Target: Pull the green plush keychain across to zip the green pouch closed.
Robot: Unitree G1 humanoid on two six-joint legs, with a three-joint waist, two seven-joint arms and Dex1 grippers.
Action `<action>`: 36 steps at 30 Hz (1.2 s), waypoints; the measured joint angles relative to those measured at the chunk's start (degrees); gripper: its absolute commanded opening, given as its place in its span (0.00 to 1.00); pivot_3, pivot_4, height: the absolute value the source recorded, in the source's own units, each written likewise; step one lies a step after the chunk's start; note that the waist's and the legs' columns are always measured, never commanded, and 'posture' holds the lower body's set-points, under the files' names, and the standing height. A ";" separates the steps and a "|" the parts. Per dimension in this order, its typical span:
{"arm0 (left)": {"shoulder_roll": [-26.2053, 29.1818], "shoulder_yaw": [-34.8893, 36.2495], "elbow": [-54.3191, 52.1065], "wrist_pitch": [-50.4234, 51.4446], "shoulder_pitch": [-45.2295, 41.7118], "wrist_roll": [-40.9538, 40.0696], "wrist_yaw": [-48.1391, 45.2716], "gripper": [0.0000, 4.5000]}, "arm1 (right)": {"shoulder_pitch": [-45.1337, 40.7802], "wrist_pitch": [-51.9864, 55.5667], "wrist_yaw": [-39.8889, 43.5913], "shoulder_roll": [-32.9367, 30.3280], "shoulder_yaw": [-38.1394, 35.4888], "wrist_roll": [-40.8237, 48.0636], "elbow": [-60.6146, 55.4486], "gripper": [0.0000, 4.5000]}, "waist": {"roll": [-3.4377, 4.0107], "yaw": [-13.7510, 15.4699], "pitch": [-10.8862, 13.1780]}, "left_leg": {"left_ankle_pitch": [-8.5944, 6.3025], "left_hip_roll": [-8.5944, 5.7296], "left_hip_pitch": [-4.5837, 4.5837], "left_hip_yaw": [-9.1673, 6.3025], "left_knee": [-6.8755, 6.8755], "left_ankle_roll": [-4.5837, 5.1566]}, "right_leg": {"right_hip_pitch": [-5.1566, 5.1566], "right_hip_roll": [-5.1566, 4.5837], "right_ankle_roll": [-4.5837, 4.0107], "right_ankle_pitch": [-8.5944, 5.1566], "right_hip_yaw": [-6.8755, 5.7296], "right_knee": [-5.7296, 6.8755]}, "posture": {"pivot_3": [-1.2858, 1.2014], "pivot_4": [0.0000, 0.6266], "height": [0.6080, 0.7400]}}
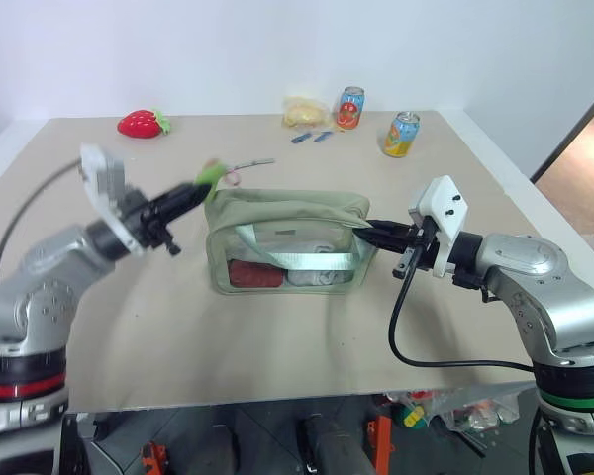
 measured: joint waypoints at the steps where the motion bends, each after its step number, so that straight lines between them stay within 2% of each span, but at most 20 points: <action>1: -0.47 -2.02 -0.18 -0.02 -1.50 0.65 -0.86 0.01 | 0.01 -0.12 0.07 -0.08 0.04 -0.01 0.00 0.00 | 0.01 -0.05 0.00 | 0.00 -0.01 0.02 0.03 -0.02 -0.01 | 0.01 0.00 0.00 0.00 0.03 0.00 | 0.52 0.24 1.00; 6: -3.87 -11.97 3.13 -1.32 -2.51 6.45 -5.42 0.01 | 0.01 -0.59 0.11 -0.11 0.34 -0.02 -0.09 0.00 | 0.00 -0.27 0.00 | 0.00 0.05 0.00 -0.06 -0.08 0.00 | -0.04 0.15 0.00 0.00 0.02 0.01 | 0.52 0.24 1.00; 10: -3.46 -13.45 3.99 -1.32 -3.77 9.17 -6.92 0.01 | 0.29 -0.56 0.01 -0.25 0.44 -0.04 -0.42 0.00 | 0.00 -0.25 0.00 | 0.00 0.06 0.01 -0.13 -0.08 0.00 | -0.02 0.17 -0.05 -0.03 0.00 0.02 | 0.52 0.24 1.00; 16: -1.57 -13.03 4.49 1.94 -4.90 8.99 -7.44 0.41 | 1.18 -0.53 -0.20 -0.30 0.43 0.26 -1.99 0.00 | 0.00 -0.67 0.00 | 0.00 0.05 0.02 -0.11 -0.08 0.00 | -0.01 0.17 -0.05 -0.03 0.03 0.01 | 0.52 0.24 1.00; 22: 7.88 -9.49 -0.24 8.09 -1.72 5.82 -10.11 0.88 | 0.77 -0.74 -0.21 -0.14 1.04 0.46 -2.15 0.00 | 0.00 -1.34 0.01 | -0.01 0.11 0.02 -0.11 -0.20 0.00 | -0.11 0.22 -0.11 -0.07 0.02 0.02 | 0.52 0.24 1.00; 25: 13.93 -4.80 -2.64 8.30 4.58 6.55 -10.89 0.88 | 0.12 -1.25 -0.14 -0.06 1.69 0.39 -1.34 0.00 | 0.00 -1.53 0.01 | -0.01 0.13 0.02 -0.13 -0.25 0.00 | -0.12 0.21 -0.20 -0.12 -0.02 0.02 | 0.52 0.24 1.00; 29: 14.96 0.77 -4.93 5.40 13.50 9.19 -8.19 0.88 | -0.26 -1.64 -0.10 0.07 1.91 0.36 -0.44 0.00 | -0.01 -1.37 0.01 | -0.01 0.13 0.03 -0.08 -0.23 0.00 | -0.11 0.16 -0.21 -0.13 0.00 0.01 | 0.52 0.24 1.00; 33: 8.90 2.53 -7.77 0.95 21.91 12.52 -2.68 0.88 | -0.72 -2.12 -0.09 0.54 2.13 0.30 0.77 0.00 | -0.07 -1.26 0.01 | -0.01 0.14 0.02 -0.06 -0.21 0.00 | -0.11 0.13 -0.20 -0.12 -0.01 0.01 | 0.52 0.24 1.00; 36: 4.11 0.15 -9.06 -1.75 23.07 14.65 0.74 0.88 | -1.28 -2.15 -0.02 0.73 2.46 0.15 1.30 0.00 | -0.15 -1.19 0.04 | 0.00 0.13 0.02 -0.07 -0.17 0.00 | -0.12 0.17 -0.22 -0.10 0.00 0.01 | 0.52 0.24 1.00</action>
